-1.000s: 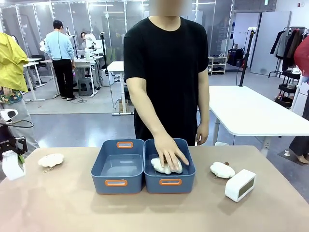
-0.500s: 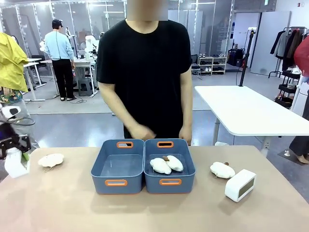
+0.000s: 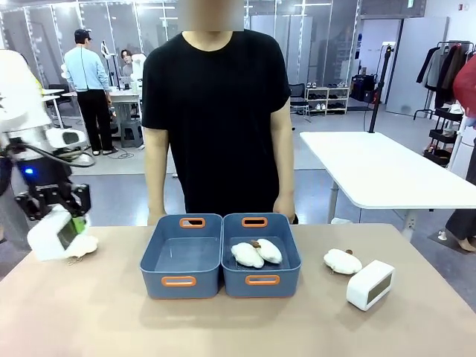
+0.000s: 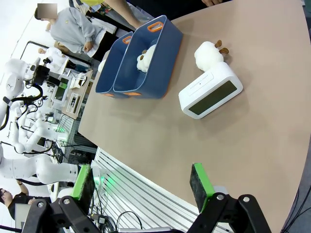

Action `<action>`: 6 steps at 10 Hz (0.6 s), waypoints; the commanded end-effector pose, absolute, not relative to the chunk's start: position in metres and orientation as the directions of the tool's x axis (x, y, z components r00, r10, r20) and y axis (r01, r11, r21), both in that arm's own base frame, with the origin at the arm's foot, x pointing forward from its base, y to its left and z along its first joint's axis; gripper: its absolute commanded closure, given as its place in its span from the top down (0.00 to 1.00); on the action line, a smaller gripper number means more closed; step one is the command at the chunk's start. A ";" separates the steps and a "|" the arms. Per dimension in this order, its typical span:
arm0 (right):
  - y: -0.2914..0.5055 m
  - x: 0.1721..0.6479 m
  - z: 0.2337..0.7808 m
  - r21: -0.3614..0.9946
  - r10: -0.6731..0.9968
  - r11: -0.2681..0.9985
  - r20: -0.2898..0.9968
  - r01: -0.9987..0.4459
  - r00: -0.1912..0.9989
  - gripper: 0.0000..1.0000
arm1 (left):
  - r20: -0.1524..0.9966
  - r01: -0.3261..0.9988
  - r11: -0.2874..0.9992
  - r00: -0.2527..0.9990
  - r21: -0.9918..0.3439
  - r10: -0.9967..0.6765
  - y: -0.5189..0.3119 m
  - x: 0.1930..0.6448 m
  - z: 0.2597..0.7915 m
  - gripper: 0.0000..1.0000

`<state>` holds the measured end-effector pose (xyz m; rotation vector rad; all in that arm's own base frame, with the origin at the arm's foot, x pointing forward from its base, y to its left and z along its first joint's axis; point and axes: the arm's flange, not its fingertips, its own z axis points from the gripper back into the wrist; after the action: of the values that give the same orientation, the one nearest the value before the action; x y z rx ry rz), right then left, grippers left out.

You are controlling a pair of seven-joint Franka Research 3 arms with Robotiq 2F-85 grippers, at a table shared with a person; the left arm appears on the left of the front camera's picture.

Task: Sort the digital clocks into the basket.
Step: Pick up the Digital clock from the table and place it into the empty Plastic storage basket.

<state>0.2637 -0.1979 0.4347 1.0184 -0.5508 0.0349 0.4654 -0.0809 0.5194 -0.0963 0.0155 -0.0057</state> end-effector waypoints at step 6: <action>-0.197 0.263 0.435 0.798 -0.221 0.530 0.457 -0.287 0.862 1.00 | 0.046 -0.050 0.987 0.997 -0.153 0.057 -0.262 0.545 0.485 0.51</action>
<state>0.2637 -0.1978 0.4346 1.0185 -0.5506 0.0348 0.5251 -0.2535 0.4820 -0.1708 -0.0580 0.0480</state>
